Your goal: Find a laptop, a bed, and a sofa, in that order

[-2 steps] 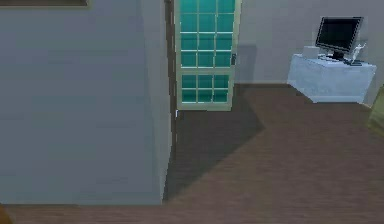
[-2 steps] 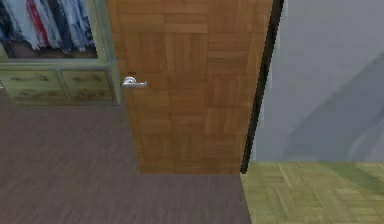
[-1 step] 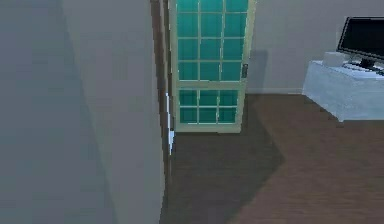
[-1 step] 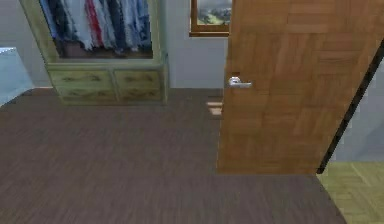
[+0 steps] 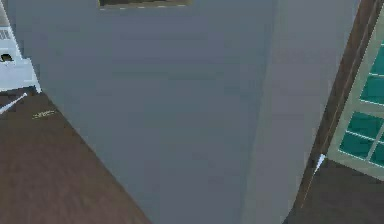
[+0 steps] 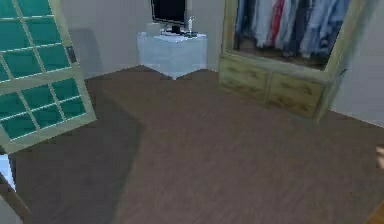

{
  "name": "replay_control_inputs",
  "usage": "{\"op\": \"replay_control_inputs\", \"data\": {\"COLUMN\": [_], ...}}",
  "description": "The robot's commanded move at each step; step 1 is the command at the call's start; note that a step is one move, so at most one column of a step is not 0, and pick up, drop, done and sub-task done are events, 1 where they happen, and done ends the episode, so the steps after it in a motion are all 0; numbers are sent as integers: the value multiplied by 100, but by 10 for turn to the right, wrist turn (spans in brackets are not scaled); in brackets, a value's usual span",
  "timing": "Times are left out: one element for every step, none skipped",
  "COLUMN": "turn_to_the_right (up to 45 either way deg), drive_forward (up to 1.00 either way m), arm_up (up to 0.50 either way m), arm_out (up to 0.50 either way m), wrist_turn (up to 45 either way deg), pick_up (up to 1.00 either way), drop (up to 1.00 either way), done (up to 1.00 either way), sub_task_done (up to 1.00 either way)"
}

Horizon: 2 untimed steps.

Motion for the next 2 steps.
{"op": "replay_control_inputs", "data": {"turn_to_the_right": [-450, 0], "drive_forward": [0, 100], "arm_up": [0, 0], "arm_out": [0, 0], "wrist_turn": [0, 0], "pick_up": [0, 0], "drop": [0, 0], "done": [0, 0], "sub_task_done": [0, 0]}}
